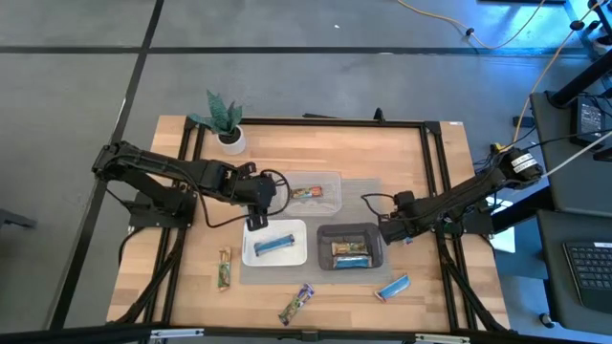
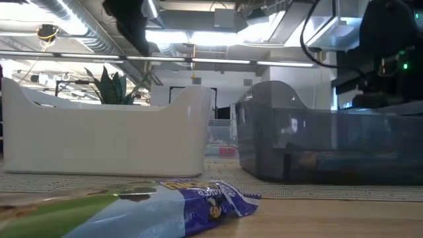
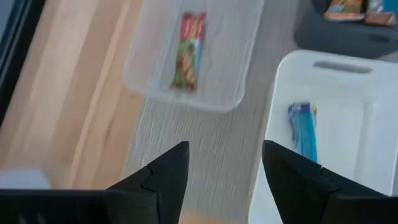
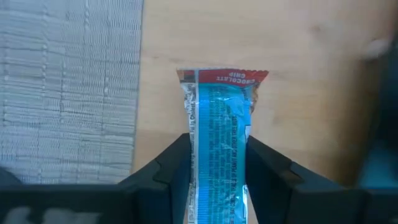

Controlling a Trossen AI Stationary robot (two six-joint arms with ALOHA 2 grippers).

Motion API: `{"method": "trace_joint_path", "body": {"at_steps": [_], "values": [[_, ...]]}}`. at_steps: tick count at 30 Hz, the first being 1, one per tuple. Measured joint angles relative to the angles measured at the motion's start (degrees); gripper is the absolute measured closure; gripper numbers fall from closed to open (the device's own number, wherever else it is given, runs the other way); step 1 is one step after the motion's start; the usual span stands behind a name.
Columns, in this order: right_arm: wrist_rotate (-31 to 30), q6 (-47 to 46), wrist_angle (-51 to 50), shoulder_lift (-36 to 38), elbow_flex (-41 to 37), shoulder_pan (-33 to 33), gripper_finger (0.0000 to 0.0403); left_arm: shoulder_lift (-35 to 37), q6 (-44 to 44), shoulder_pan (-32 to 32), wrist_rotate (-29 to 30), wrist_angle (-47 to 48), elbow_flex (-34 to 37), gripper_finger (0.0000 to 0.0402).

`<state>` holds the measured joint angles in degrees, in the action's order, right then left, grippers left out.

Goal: Pick and place Granola Bars by type
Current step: Put the top red granola bar into the transparent bin

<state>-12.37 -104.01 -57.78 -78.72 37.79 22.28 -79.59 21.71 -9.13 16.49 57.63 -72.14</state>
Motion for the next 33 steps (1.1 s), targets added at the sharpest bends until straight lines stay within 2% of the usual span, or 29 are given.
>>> {"method": "trace_joint_path", "body": {"at_steps": [6, 9, 13, 17, 20, 24, 33], "values": [[-7.15, 3.97, -15.96, 1.02, 9.65, -0.27, 0.0266, 2.75, 6.27, -0.11, -0.04, 2.09, 0.00, 0.0204], [-12.76, 11.34, -18.31, 2.51, 15.41, -0.80, 0.0266, 3.93, 9.22, -0.65, -1.31, 2.44, 0.00, 0.0205], [-18.77, 31.42, -11.38, 3.52, 22.63, -2.30, 0.0266, 4.22, 13.61, -2.45, -3.65, 2.46, 0.00, 0.0207], [-19.96, 53.99, 2.87, 3.50, 27.63, -5.61, 0.0266, 4.22, 19.36, -4.86, -4.59, 2.62, 0.00, 0.0205], [-18.34, 70.22, 16.26, 3.50, 28.62, -8.85, 0.0266, 4.22, 26.19, -6.75, -4.26, 3.31, 0.00, 0.0204], [-11.60, 86.29, 29.73, 2.81, 28.58, -14.05, 0.0266, 4.15, 34.04, -10.20, -3.48, 6.00, 0.00, 0.0207], [1.26, 98.76, 37.09, -6.87, 28.46, -23.18, 0.0266, 3.80, 53.30, -18.70, 0.70, 8.29, 0.00, 0.0207]]}}
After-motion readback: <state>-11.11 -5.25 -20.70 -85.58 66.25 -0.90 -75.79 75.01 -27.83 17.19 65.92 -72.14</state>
